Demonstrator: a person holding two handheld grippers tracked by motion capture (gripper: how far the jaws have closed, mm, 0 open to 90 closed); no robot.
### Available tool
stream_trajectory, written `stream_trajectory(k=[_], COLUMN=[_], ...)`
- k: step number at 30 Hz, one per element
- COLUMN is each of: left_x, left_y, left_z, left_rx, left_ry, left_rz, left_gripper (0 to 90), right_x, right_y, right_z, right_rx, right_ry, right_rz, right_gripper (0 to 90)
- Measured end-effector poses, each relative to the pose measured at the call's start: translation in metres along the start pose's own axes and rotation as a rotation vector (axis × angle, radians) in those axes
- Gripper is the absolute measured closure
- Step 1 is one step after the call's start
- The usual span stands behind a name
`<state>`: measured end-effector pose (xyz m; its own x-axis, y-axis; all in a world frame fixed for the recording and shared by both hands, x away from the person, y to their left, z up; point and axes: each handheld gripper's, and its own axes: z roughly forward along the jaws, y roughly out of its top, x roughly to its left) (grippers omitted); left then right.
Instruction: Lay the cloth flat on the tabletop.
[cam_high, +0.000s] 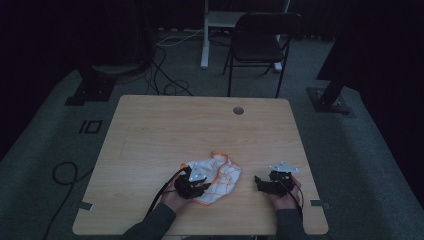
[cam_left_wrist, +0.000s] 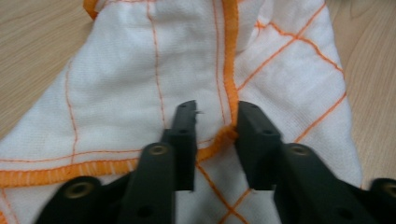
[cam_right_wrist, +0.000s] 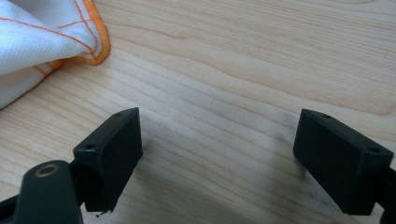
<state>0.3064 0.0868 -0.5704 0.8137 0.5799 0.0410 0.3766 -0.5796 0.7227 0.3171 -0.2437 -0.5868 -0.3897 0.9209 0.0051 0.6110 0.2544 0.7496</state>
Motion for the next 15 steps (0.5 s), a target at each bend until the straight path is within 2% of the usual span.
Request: stream_trajectory(k=[5,12,15], left_x=[0.0009,0.0006,0.0017], left_y=[0.0007,0.0013,0.0036], left_z=[-0.0018,-0.0029,-0.0068], left_rx=[0.004,-0.003,-0.024], left_ry=[-0.005,-0.004,0.001], left_rz=[0.008,0.012,0.009], left_gripper=[85.9,88.2,88.3], right_x=[0.0,0.0,0.0], right_y=[0.0,0.0,0.0], right_z=[0.0,0.0,0.0], right_rx=[0.0,0.0,0.0], right_ry=[0.0,0.0,0.0], right_rz=[0.0,0.0,0.0], right_gripper=[15.1,15.0,15.1])
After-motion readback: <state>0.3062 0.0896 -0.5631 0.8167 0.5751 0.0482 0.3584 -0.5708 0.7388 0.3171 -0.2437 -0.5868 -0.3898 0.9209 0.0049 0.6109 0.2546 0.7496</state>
